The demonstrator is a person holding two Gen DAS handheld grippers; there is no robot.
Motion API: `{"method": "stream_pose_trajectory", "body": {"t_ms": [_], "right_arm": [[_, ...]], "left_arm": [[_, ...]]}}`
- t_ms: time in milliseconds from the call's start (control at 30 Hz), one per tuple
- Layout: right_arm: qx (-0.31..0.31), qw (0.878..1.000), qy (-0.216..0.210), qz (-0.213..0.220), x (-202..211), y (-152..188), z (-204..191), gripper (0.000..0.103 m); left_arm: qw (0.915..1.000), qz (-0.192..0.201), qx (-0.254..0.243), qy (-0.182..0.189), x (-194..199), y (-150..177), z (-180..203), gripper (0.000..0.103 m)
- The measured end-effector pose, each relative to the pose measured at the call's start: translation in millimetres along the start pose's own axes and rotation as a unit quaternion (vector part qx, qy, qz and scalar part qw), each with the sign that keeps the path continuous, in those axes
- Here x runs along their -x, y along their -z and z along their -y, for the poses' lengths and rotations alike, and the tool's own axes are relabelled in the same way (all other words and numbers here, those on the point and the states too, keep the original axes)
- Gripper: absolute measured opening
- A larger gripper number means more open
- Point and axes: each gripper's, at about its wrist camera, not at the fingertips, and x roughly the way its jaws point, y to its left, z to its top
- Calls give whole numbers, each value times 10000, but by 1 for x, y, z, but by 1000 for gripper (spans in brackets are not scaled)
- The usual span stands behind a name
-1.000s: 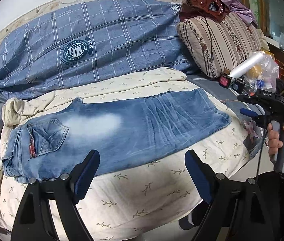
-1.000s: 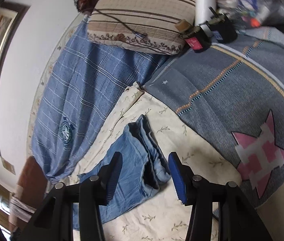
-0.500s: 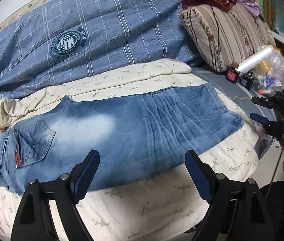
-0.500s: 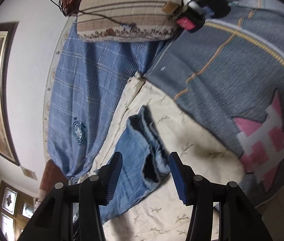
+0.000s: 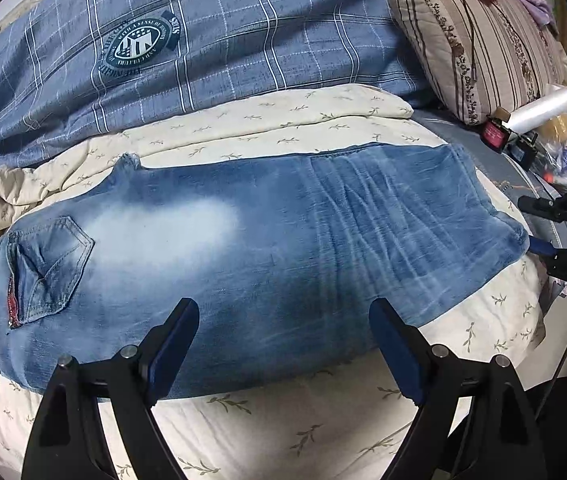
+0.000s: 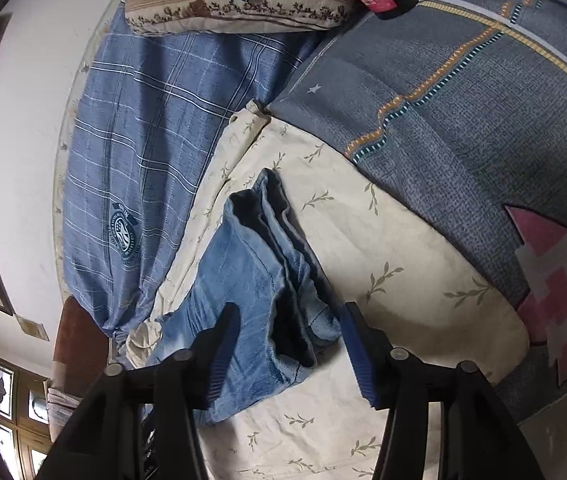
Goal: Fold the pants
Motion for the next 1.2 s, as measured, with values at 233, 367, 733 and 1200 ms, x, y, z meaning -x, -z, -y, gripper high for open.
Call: {"method": "stream_pose_trajectory", "body": {"t_ms": [233, 367, 733, 1200], "right_arm": [[124, 9997, 215, -16, -20, -11, -5, 61], [222, 9996, 170, -58, -26, -10, -13, 62], [1220, 9897, 705, 251, -37, 6, -57, 24], [2161, 9751, -485, 87, -62, 67, -147, 24]], "left_arm": [[10000, -15, -12, 66, -4, 1, -3, 87], [9999, -43, 93, -51, -10, 0, -12, 87], [9982, -504, 238, -228, -38, -1, -26, 87], [9975, -25, 630, -314, 9, -5, -87, 87]]}}
